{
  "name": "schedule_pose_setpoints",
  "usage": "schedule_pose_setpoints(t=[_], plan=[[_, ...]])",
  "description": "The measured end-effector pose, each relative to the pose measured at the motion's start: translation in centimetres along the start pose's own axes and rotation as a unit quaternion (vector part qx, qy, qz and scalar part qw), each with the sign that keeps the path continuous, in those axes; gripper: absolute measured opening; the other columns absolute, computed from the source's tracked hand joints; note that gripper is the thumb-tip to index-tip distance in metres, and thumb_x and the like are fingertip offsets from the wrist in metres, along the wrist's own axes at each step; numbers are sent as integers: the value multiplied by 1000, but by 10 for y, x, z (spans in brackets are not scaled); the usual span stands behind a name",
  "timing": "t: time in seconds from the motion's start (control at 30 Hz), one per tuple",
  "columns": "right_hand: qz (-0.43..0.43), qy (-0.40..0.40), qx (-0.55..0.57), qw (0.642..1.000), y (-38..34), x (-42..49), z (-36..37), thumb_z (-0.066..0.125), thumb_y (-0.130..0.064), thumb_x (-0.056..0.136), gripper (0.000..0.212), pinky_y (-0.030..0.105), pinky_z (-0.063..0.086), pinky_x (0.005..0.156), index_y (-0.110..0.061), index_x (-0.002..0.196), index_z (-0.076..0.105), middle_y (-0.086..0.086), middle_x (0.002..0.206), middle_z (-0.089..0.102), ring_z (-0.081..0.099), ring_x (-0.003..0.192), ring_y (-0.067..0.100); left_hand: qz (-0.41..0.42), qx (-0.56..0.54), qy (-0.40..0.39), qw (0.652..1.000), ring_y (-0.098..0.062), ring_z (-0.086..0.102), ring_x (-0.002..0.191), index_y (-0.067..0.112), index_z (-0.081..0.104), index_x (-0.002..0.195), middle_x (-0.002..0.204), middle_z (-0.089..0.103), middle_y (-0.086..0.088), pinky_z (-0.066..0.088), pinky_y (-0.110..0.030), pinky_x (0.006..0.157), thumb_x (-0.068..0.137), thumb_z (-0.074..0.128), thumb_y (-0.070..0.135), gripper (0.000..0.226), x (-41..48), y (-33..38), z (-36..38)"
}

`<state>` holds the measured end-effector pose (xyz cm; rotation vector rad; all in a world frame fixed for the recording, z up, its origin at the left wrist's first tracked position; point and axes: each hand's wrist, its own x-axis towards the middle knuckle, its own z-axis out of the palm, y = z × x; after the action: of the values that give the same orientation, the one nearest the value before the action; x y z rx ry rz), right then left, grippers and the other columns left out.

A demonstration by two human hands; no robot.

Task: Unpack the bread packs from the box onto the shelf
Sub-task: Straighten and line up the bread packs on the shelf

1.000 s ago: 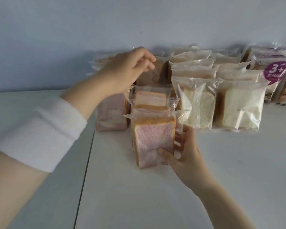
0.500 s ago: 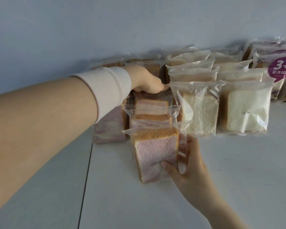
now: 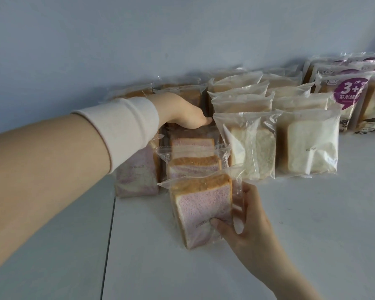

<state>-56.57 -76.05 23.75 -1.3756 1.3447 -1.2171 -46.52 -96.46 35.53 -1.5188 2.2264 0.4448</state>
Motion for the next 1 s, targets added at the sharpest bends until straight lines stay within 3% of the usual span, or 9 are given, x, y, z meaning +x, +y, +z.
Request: schedule_pose_setpoints(t=[0.07, 0.2, 0.33, 0.5, 0.63, 0.73, 0.87, 0.9, 1.0], plan=[[3, 1, 7, 1000, -1, 0, -1, 66, -15, 65, 53, 13, 50, 78, -27, 109, 40, -11, 103, 64, 65, 93, 4, 3, 22, 23, 999, -29, 38, 132, 8, 40, 137, 146, 39, -11, 29, -37, 110, 96, 19, 53, 64, -4, 0, -5], [4, 6, 22, 1000, 0, 5, -1, 69, 4, 73, 54, 12, 50, 78, -28, 105, 40, -7, 103, 64, 65, 93, 1, 42, 46, 50, 997, -26, 50, 116, 8, 47, 130, 131, 52, -9, 38, -34, 95, 96, 38, 44, 50, -15, -8, -17], [-1, 7, 41, 999, -1, 21, 2, 62, 16, 76, 55, 8, 49, 74, -28, 102, 40, -3, 110, 59, 63, 93, -6, 86, 24, 108, 990, -24, 53, 114, 9, 45, 131, 128, 55, -8, 40, -29, 90, 91, 56, 26, 45, -12, -19, -18], [-19, 35, 55, 998, 2, 37, 9, 59, 19, 76, 57, 5, 47, 71, -27, 102, 38, 2, 113, 57, 61, 90, -10, 134, -36, 210, 968, -10, 51, 90, 13, 65, 107, 102, 61, 2, 34, -21, 77, 89, 60, 15, 20, -7, -33, -20], [-38, 83, 30, 995, 8, 46, 21, 60, 17, 77, 60, 2, 44, 75, -23, 114, 34, -1, 116, 55, 58, 94, -16, 152, -100, 263, 947, -9, 50, 87, 16, 66, 99, 95, 58, 4, 37, -19, 70, 88, 60, 12, 13, -4, -39, -18], [-51, 123, 13, 991, 10, 50, 31, 61, 14, 79, 63, 3, 44, 76, -32, 113, 35, -9, 115, 54, 57, 94, -17, 153, -115, 274, 942, -9, 50, 88, 16, 66, 102, 95, 58, 4, 36, -16, 65, 90, 57, 16, 15, 0, -41, -15], [-49, 183, 18, 982, 8, 47, 37, 61, 13, 79, 59, -1, 42, 72, -37, 100, 37, -19, 106, 52, 55, 89, -24, 172, -177, 199, 949, -12, 53, 99, 13, 63, 111, 107, 57, 5, 40, -26, 90, 85, 49, 52, 48, -3, -49, -12], [-50, 193, 19, 980, 8, 47, 38, 61, 13, 79, 58, -2, 41, 71, -36, 100, 37, -19, 104, 51, 55, 87, -24, 184, -184, 182, 948, -10, 52, 100, 16, 62, 113, 105, 57, 9, 40, -20, 90, 82, 51, 53, 49, -5, -51, -11], [-52, 208, 10, 977, 10, 47, 44, 60, 13, 79, 59, 0, 43, 74, -35, 103, 36, -22, 106, 51, 55, 91, -23, 215, -152, 204, 943, -3, 49, 96, 18, 60, 120, 96, 50, 18, 34, 1, 76, 83, 65, 29, 39, -6, -53, -8]])
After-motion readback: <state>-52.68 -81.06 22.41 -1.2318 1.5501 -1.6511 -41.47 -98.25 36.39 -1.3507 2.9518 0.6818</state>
